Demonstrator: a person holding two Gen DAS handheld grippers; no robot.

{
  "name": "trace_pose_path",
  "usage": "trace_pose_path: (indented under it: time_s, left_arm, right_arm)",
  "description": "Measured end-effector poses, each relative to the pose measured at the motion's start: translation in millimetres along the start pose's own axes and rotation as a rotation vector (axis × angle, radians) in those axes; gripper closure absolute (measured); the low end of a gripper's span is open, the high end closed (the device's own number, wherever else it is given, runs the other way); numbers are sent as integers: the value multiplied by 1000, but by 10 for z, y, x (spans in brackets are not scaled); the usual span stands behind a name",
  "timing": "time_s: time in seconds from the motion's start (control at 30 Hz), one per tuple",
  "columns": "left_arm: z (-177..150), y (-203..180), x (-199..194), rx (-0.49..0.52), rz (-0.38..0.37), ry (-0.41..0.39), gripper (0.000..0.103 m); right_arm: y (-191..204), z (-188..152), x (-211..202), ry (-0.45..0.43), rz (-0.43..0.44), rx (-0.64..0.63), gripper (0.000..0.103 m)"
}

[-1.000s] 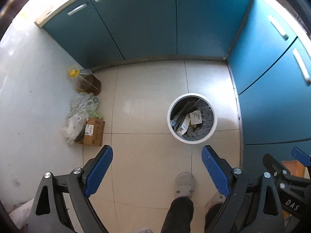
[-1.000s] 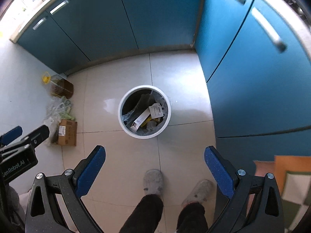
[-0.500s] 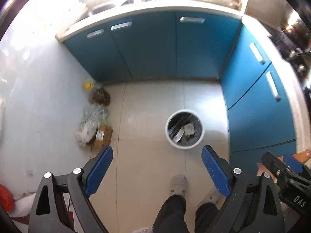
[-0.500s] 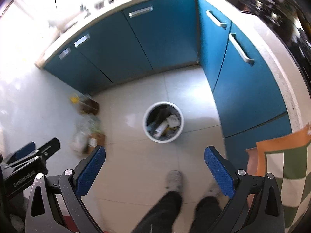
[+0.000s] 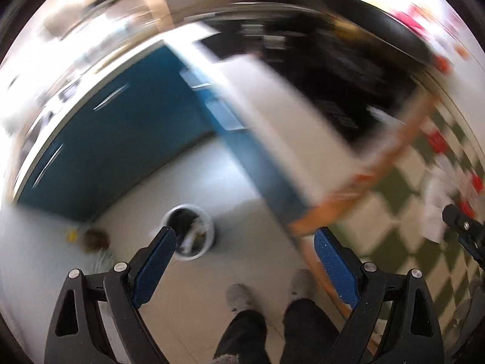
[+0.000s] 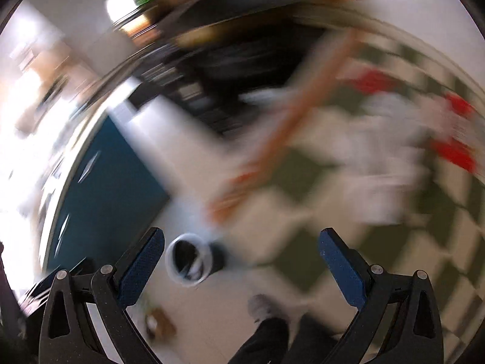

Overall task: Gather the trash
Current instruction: 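Grasp the white tissue with the left tool while the right tool grasps the green pepper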

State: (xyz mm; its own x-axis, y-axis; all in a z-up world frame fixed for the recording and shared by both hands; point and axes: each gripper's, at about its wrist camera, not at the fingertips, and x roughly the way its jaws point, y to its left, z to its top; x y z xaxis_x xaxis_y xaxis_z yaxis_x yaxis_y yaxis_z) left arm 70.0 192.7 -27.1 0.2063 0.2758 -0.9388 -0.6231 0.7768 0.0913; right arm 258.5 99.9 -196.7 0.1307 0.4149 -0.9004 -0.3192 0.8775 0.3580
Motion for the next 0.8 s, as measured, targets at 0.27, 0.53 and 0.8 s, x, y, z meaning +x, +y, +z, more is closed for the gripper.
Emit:
trace_pose_path:
  time_s: [0.27,0.53,0.8]
  left_arm:
    - [416,-1801,347,281,-105,106,10]
    - [487,-2464,788,272,-210,269,11]
    - [368,-2959,874,391,-236,268,54]
  right_arm:
    - [-1840,341,415,36,-35,374,9]
    - [-1900,356,620,19,17,322,92]
    - [-2399,277,265,-31,-76,336,93]
